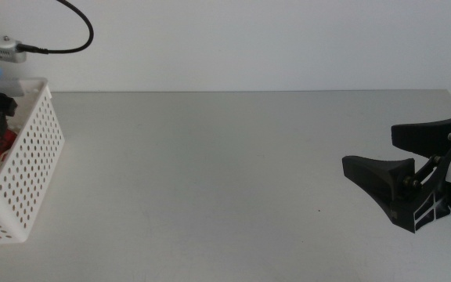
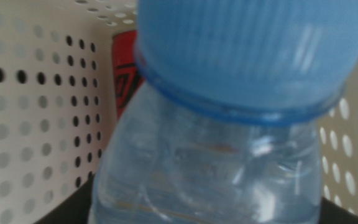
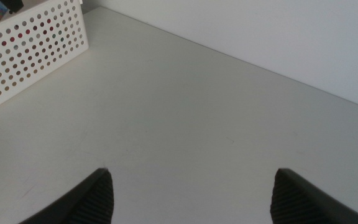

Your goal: Use arms to grab the bottles and put them into the dustbin to the left of the table.

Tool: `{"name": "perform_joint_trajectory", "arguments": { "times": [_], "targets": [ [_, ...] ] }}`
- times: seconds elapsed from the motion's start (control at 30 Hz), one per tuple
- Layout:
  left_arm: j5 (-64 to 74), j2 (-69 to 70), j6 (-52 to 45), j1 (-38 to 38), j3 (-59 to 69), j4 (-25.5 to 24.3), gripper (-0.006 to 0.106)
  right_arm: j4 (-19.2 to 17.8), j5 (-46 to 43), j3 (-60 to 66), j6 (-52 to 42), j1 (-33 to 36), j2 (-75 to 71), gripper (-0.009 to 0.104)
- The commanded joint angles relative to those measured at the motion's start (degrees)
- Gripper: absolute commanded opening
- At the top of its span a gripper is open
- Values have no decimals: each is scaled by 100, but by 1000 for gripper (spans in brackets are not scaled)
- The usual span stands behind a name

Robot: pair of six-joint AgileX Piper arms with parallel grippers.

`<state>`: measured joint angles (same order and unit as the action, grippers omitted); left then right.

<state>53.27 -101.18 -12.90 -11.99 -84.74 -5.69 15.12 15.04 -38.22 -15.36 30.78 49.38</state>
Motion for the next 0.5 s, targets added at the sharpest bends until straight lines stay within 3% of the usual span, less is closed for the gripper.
{"name": "perform_joint_trajectory", "arguments": {
  "times": [0.0, 0.23, 0.37, 0.47],
  "targets": [
    [-328, 120, 144, -11, -222, -54, -1, -4, -384, -137, -72, 20, -59, 64],
    [-321, -345, 149, -11, -222, 185, 3, -4, -384, -137, -72, 20, -59, 64],
    [-345, -457, 149, -11, -222, 249, 16, -4, -384, -137, -72, 20, -59, 64],
    [-364, -471, 149, -11, -222, 260, 33, -4, -384, -137, -72, 20, -59, 64]
  ]
}}
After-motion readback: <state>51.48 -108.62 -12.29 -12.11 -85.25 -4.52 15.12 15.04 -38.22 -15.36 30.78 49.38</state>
